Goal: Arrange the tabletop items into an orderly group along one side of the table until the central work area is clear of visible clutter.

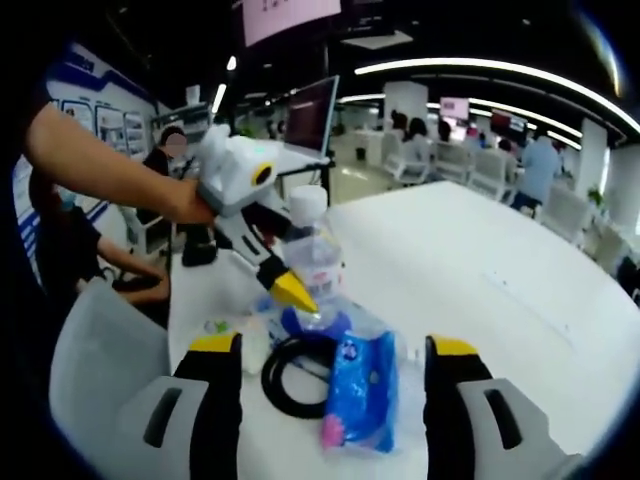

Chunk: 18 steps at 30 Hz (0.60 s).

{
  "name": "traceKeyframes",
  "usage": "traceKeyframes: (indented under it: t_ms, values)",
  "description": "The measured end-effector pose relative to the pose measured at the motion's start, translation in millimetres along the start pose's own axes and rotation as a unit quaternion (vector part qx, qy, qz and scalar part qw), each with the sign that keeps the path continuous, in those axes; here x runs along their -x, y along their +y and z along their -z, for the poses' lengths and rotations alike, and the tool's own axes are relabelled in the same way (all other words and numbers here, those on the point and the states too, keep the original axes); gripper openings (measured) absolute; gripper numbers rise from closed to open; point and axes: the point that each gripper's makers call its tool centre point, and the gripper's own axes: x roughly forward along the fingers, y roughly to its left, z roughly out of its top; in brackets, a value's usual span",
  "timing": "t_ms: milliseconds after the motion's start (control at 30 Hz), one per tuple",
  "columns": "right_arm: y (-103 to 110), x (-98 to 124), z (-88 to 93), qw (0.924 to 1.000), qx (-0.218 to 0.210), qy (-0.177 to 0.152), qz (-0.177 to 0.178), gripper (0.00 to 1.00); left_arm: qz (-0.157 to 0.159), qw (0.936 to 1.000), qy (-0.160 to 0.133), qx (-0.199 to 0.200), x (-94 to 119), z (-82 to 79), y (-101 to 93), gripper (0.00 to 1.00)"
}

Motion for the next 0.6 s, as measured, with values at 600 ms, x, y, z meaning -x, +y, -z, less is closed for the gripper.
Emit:
traceKeyframes:
  t_ms: [600]
  values:
    - [10,17,-12.4,0.9998,-0.006,-0.013,0.013,0.86,-0.039,0.9991,-0.017,0.005,31,-32.4,22.1,0.44]
